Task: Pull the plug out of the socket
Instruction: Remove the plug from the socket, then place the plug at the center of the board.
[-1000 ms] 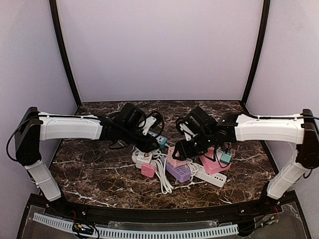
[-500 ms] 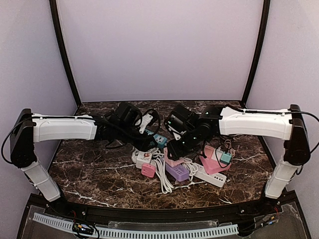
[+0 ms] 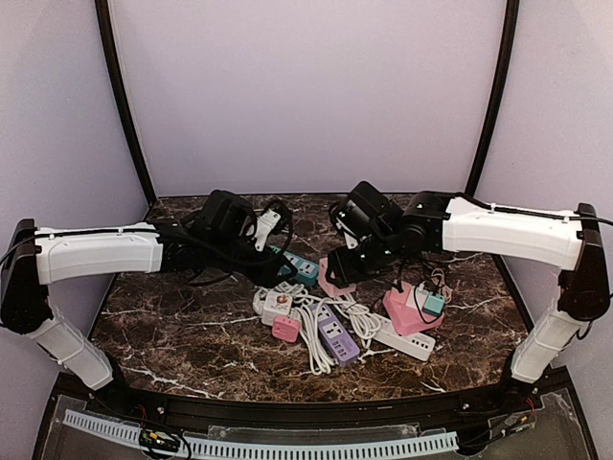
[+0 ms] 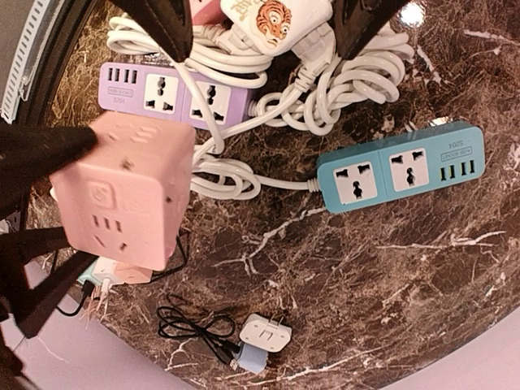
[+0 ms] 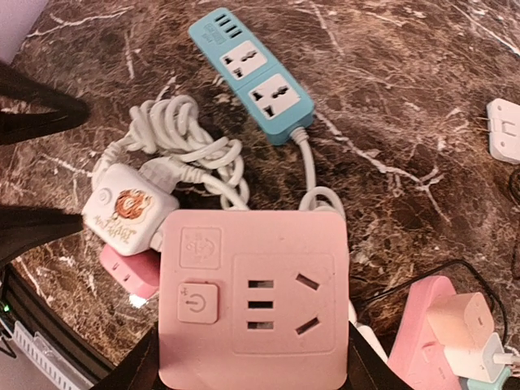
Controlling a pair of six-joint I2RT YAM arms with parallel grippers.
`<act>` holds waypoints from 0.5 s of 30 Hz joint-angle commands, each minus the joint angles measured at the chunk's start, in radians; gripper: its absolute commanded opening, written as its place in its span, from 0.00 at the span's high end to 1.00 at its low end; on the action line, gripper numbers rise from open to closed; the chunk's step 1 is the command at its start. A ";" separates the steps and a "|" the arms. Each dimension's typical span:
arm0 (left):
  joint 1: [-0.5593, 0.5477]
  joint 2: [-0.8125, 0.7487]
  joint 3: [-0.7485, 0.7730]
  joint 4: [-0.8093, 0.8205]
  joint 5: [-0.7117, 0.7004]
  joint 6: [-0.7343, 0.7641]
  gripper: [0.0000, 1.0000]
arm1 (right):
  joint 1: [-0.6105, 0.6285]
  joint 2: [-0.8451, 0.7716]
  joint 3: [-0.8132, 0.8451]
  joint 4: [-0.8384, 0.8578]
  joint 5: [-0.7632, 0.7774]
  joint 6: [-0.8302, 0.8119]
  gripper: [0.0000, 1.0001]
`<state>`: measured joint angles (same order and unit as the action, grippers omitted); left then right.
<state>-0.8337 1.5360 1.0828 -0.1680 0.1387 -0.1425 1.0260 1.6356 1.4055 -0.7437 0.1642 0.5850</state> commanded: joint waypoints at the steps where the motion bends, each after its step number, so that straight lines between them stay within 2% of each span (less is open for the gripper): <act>1: 0.010 -0.067 -0.016 0.002 -0.031 0.014 0.39 | -0.046 -0.050 -0.014 0.036 0.106 0.013 1.00; 5: 0.038 -0.072 -0.004 -0.013 0.002 0.018 0.35 | -0.118 -0.085 -0.042 0.038 0.145 -0.012 1.00; 8: 0.071 -0.076 0.002 -0.016 0.035 0.010 0.28 | -0.177 -0.107 -0.070 0.063 0.152 -0.047 1.00; 12: 0.104 -0.087 0.005 -0.018 0.059 -0.005 0.20 | -0.265 -0.111 -0.106 0.155 0.134 -0.098 1.00; 15: 0.115 -0.092 0.002 -0.019 0.061 -0.015 0.18 | -0.325 -0.100 -0.133 0.263 0.088 -0.123 1.00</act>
<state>-0.7300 1.4841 1.0790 -0.1669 0.1726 -0.1425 0.7628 1.5410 1.3083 -0.6582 0.2794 0.5159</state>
